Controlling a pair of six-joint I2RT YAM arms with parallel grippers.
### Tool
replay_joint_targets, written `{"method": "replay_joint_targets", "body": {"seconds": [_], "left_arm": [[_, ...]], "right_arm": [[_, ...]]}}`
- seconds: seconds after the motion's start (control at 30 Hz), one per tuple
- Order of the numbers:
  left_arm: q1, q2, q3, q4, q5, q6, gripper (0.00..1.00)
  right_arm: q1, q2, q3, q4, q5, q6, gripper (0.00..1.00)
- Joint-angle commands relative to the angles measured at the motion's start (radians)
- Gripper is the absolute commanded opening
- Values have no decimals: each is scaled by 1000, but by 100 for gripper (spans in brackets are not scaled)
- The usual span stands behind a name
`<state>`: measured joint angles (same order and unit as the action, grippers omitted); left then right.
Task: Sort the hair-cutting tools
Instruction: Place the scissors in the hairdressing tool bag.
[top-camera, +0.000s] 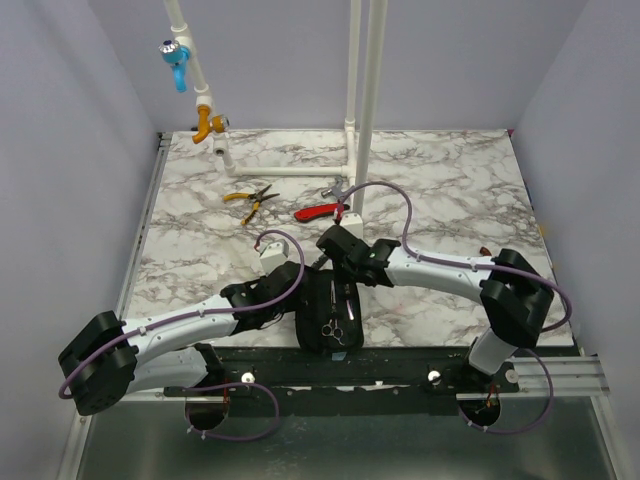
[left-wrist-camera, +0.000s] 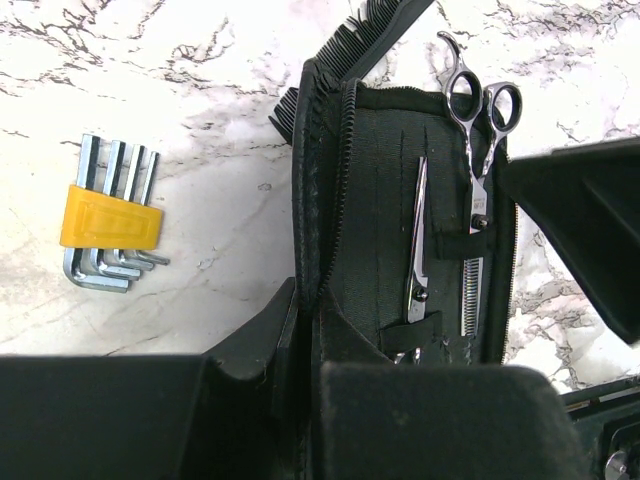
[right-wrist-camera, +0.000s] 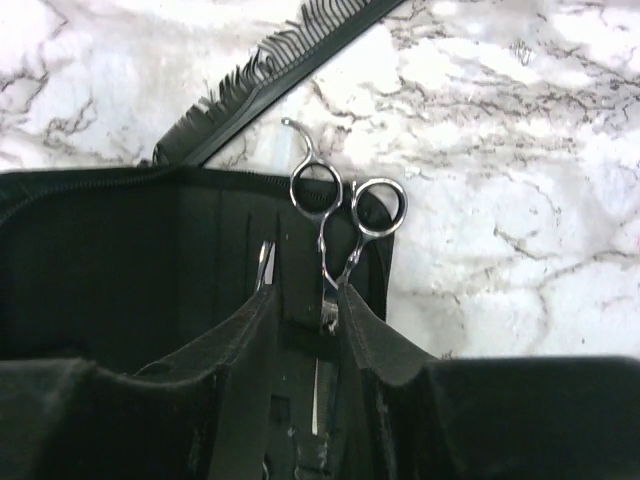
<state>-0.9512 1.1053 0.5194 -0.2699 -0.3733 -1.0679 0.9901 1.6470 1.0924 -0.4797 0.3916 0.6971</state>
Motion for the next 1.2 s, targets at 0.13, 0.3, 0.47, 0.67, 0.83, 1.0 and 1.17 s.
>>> {"method": "replay_joint_targets", "body": {"seconds": [0.13,0.3,0.47,0.67,0.83,1.0,1.17], "left_arm": [[5,-2,-22,30,-45,17,0],[5,-7,-25,28,-47,17,0],[5,-1,-25,33,-47,16,0],[5,3,-24,33,-48,17,0],[5,8,-22,33,-47,17,0],[5,10,-22,35,-45,17,0],[5,10,-21,34,-44,17,0]], "right_arm": [[-50,121,44,62,37,-88,27],[-55,138,54,81,28,-104,26],[-55,151,52,81,12,-110,24],[-55,147,30,73,25,-89,22],[-56,139,18,70,42,-89,21],[-56,147,17,75,48,-100,19],[-56,172,16,70,44,-105,18]]}}
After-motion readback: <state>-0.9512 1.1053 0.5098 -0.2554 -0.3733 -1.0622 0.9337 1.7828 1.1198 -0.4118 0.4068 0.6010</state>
